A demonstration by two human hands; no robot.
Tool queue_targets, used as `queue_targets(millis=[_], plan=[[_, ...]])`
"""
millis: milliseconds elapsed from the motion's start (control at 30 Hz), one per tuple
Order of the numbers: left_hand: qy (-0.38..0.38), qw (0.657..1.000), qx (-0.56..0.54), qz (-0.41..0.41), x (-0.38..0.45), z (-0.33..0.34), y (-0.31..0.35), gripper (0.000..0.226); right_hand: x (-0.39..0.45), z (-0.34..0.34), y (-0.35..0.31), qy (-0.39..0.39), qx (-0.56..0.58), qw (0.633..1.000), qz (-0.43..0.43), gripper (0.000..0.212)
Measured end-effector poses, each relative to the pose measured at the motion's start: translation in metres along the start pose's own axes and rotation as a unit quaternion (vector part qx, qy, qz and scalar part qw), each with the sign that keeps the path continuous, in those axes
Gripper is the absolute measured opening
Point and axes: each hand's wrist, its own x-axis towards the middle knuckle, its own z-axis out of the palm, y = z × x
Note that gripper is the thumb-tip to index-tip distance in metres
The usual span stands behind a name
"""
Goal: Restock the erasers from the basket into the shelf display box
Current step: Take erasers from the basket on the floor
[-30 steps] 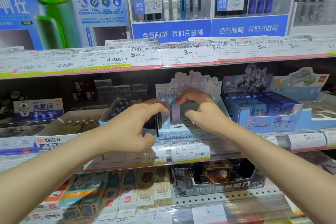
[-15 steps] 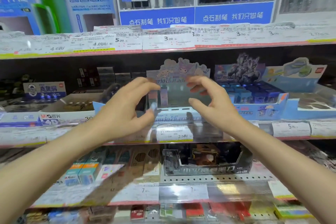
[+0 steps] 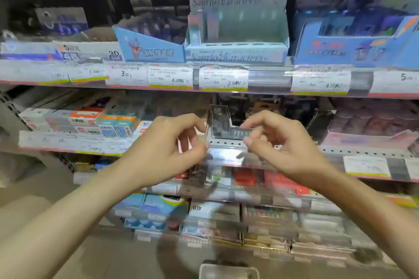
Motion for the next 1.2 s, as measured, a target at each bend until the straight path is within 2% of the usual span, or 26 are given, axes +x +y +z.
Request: queue_targets(millis=[200,300,467,533,633,733,933,1000,1200], plan=[[-0.127,0.988,-0.042,-0.081,-0.055,0.064,-0.062,0.028,-0.066,0.055,0.068,-0.081,-0.001,0.99,0.119,0.006],[-0.172,0.971,-0.064,-0.153,-0.095,0.11,-0.096,0.017,-0.103,0.089,0.11,-0.112,0.001,0.973,0.201,0.008],[-0.242,0.945,-0.08,-0.206,-0.161,0.196,-0.155,0.018,-0.165,0.137,0.193,-0.16,-0.048,0.945,0.28,0.01],[-0.251,0.937,-0.074,-0.23,-0.184,0.235,-0.179,0.02,-0.188,0.151,0.236,-0.164,-0.085,0.934,0.305,0.016],[-0.271,0.925,-0.07,-0.256,-0.216,0.298,-0.216,0.025,-0.22,0.167,0.312,-0.182,-0.146,0.909,0.344,0.006],[-0.293,0.903,-0.077,-0.305,-0.248,0.366,-0.261,0.035,-0.249,0.182,0.391,-0.203,-0.179,0.884,0.381,0.013],[-0.286,0.853,-0.09,-0.426,-0.319,0.51,-0.347,0.023,-0.317,0.225,0.54,-0.2,-0.218,0.838,0.459,0.023],[-0.288,0.842,-0.084,-0.448,-0.343,0.557,-0.369,0.015,-0.341,0.243,0.586,-0.206,-0.228,0.827,0.472,0.026],[-0.316,0.816,-0.052,-0.482,-0.396,0.678,-0.431,0.02,-0.391,0.29,0.715,-0.219,-0.241,0.805,0.495,0.025]])
